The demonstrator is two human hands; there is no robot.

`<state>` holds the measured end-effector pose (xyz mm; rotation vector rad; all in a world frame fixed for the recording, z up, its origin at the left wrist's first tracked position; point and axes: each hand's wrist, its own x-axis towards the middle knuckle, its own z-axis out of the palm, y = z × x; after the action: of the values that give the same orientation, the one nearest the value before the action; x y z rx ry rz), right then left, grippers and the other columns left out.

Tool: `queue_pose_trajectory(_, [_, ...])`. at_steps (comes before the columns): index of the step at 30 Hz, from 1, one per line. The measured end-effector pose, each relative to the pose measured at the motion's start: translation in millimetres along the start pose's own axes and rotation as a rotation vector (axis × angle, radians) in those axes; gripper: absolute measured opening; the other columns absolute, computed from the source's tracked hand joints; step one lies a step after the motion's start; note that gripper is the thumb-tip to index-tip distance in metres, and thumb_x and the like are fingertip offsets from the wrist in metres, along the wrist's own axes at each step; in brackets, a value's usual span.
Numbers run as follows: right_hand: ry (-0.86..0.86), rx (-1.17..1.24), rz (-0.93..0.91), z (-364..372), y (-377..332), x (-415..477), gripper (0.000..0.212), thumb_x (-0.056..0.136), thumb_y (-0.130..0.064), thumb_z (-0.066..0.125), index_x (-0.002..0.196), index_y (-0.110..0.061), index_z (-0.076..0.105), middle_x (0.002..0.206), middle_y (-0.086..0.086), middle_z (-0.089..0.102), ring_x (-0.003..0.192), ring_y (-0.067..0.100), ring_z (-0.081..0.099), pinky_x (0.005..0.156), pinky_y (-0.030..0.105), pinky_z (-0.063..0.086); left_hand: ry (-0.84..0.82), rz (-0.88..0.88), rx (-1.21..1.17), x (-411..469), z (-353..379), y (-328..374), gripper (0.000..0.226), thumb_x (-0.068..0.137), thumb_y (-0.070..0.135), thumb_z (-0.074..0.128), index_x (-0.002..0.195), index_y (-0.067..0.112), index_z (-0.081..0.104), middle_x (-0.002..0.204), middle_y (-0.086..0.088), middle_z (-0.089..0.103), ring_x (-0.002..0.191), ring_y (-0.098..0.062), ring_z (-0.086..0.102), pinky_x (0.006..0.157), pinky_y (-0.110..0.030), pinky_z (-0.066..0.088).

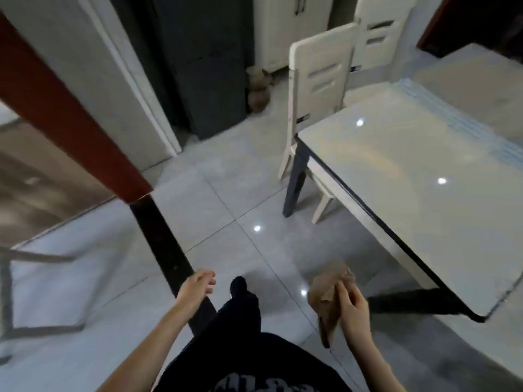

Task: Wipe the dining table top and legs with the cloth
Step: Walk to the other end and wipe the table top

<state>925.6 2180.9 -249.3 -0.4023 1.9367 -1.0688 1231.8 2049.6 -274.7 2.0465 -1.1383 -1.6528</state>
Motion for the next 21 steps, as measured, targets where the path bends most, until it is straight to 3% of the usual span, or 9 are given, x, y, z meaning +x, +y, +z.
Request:
queue_pose_trajectory(4, [-0.11,-0.086,-0.075,72,-45,29,0.019,0.097,-0.019,0.054,0.084,-0.013,0.066,0.085,0.003,0.068,0.081,0.012,0.061,0.077,0.03,0.042,0.185,-0.088,-0.137,7,-70,-41,0.02,0.097,0.016,0.043,0.092,0.009,0.061,0.089,-0.014,0.062,0.069,-0.025,0.056,0.058,-0.027,0.04])
queue_pose_trajectory(8, [-0.218,-0.163,-0.111,154,-82,65,0.022,0.098,-0.021,0.054,0.083,-0.011,0.067,0.081,0.0,0.069,0.067,-0.007,0.062,0.065,0.013,0.046,0.311,-0.114,-0.295,24,-125,-62,0.024,0.099,0.015,0.037,0.096,0.011,0.061,0.093,-0.013,0.064,0.081,-0.03,0.059,0.073,-0.034,0.045])
queue_pose_trajectory(10, [-0.237,-0.189,-0.129,193,-105,83,0.022,0.099,-0.021,0.052,0.085,-0.011,0.066,0.081,-0.001,0.069,0.067,-0.007,0.063,0.06,0.007,0.046,0.371,-0.13,-0.349,46,-150,-59,0.025,0.099,0.016,0.036,0.098,0.011,0.061,0.095,-0.014,0.064,0.085,-0.032,0.06,0.078,-0.037,0.046])
queue_pose_trajectory(12, [-0.229,-0.188,-0.134,223,-127,103,0.024,0.099,-0.022,0.051,0.092,-0.006,0.066,0.085,0.004,0.069,0.076,0.006,0.065,0.063,0.012,0.048,0.396,-0.146,-0.372,71,-176,-42,0.024,0.098,0.016,0.038,0.1,0.009,0.061,0.095,-0.014,0.064,0.083,-0.031,0.061,0.077,-0.037,0.046])
queue_pose_trajectory(14, [-0.192,-0.186,-0.136,244,-148,121,0.025,0.099,-0.025,0.052,0.099,-0.004,0.066,0.094,0.01,0.069,0.089,0.02,0.064,0.077,0.026,0.048,0.388,-0.145,-0.365,97,-198,-18,0.024,0.097,0.016,0.039,0.099,0.008,0.062,0.094,-0.014,0.065,0.08,-0.029,0.06,0.074,-0.035,0.046])
queue_pose_trajectory(18, [-0.098,-0.219,-0.118,261,-183,160,0.026,0.098,-0.029,0.053,0.102,-0.007,0.066,0.103,0.014,0.067,0.099,0.027,0.061,0.092,0.041,0.046,0.315,-0.114,-0.313,154,-228,47,0.024,0.098,0.018,0.04,0.1,0.008,0.062,0.095,-0.012,0.065,0.084,-0.029,0.061,0.074,-0.033,0.047])
queue_pose_trajectory(21, [-0.009,-0.171,-0.076,260,-200,198,0.028,0.098,-0.025,0.054,0.11,-0.002,0.066,0.104,0.012,0.065,0.1,0.026,0.059,0.092,0.039,0.046,0.245,-0.063,-0.283,202,-230,100,0.023,0.098,0.02,0.042,0.101,0.011,0.063,0.097,-0.012,0.067,0.088,-0.03,0.063,0.075,-0.032,0.049])
